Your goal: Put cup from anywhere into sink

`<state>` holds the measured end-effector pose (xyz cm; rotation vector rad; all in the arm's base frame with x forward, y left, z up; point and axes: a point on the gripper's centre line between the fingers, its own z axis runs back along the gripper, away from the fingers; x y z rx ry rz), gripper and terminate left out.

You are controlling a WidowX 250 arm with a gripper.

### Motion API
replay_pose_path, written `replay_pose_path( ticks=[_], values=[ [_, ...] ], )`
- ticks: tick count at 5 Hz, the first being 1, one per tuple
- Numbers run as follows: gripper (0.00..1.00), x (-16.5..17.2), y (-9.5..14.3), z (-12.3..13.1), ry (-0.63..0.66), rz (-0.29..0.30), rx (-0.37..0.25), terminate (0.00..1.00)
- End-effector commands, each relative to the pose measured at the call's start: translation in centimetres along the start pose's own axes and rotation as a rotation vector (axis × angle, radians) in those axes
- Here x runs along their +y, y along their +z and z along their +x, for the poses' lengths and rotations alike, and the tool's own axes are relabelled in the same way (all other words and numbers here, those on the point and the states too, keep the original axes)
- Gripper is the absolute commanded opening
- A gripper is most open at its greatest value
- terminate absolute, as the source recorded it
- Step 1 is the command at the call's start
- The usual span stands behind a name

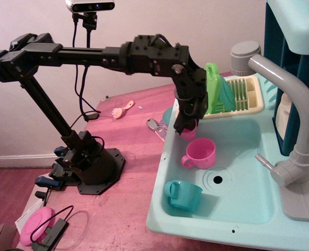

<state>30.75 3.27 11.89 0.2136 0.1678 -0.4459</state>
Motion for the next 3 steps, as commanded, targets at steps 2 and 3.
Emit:
replay_pose_path(
  ticks=[2,3],
  values=[
    [1.00,1.0,0.5,0.4,0.003,-0.009,0.002,0.00],
    [1.00,0.8,0.6,-1.2,0.042,-0.015,-0.006,1.00]
  ],
)
